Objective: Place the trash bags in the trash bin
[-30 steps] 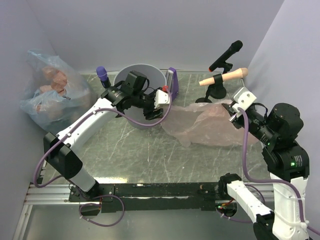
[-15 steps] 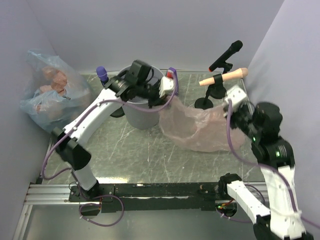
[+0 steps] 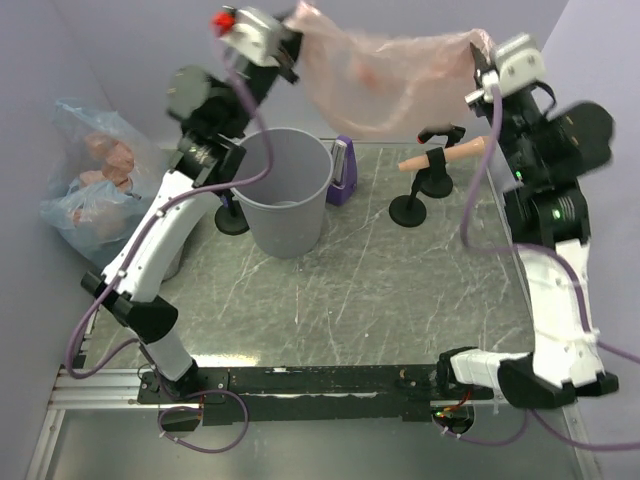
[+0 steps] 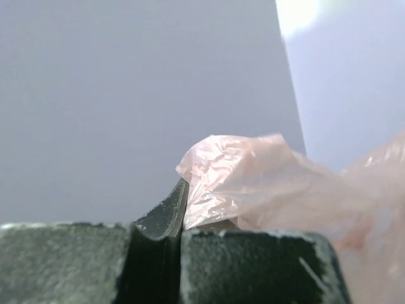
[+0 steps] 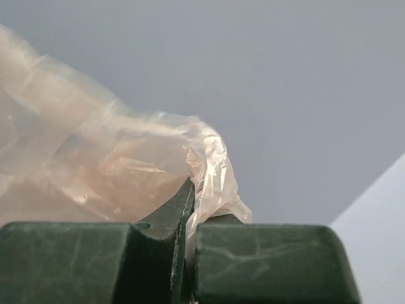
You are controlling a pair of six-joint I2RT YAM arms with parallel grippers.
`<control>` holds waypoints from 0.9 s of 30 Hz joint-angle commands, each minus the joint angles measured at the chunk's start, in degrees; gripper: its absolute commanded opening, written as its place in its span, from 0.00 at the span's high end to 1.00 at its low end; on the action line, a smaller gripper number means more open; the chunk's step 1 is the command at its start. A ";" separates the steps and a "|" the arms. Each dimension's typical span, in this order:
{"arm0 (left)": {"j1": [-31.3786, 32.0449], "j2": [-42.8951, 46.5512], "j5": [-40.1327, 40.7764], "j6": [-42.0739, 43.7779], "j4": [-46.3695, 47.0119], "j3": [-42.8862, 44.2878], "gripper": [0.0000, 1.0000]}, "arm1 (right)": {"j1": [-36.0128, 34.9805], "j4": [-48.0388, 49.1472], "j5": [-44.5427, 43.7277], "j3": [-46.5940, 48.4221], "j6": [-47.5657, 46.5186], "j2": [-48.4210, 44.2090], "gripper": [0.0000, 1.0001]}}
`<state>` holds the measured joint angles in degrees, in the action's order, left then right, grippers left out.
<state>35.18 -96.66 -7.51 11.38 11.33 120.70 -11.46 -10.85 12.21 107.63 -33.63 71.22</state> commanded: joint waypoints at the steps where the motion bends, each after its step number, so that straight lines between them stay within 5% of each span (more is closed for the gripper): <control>1: 2.00 3.22 1.11 1.28 15.91 4.21 0.99 | -5.93 14.98 4.76 -3.80 -14.69 -8.45 1.00; 4: 2.26 9.28 -4.42 1.36 17.42 -11.67 0.99 | -5.85 9.38 1.08 -19.41 -23.47 -16.79 1.00; 6: 2.35 12.62 -12.84 5.21 9.89 -25.99 0.99 | -5.24 2.64 -2.87 -34.94 -26.21 -23.73 1.00; 7: 2.44 12.90 -17.67 10.72 -0.68 -28.83 0.99 | -5.32 -7.76 -4.72 -39.13 -29.01 -25.76 1.00; 9: 2.96 11.16 -23.50 23.47 -24.73 -30.96 0.99 | -6.11 -46.08 -0.21 -40.66 -35.60 -25.52 1.00; 11: 2.88 9.22 -26.76 31.30 -42.02 -31.23 0.99 | -6.29 -60.31 4.57 -43.11 -31.99 -26.56 1.00; 14: 2.88 9.56 -28.88 34.78 -51.50 -31.32 0.99 | -6.38 -59.12 7.83 -42.86 -21.95 -31.74 1.00; 21: 2.88 15.36 -26.43 21.25 -35.78 -32.74 0.99 | -2.51 -42.00 -0.84 -33.12 -7.79 -29.40 1.00; 27: 2.70 10.98 -19.23 11.40 -24.10 -25.09 0.99 | -2.16 -22.32 -10.34 -30.73 -7.50 -23.86 1.00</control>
<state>38.00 -83.59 -31.59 31.79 -24.23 90.48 -14.20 -48.93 10.41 76.29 -44.34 42.70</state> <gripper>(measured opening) 0.013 0.004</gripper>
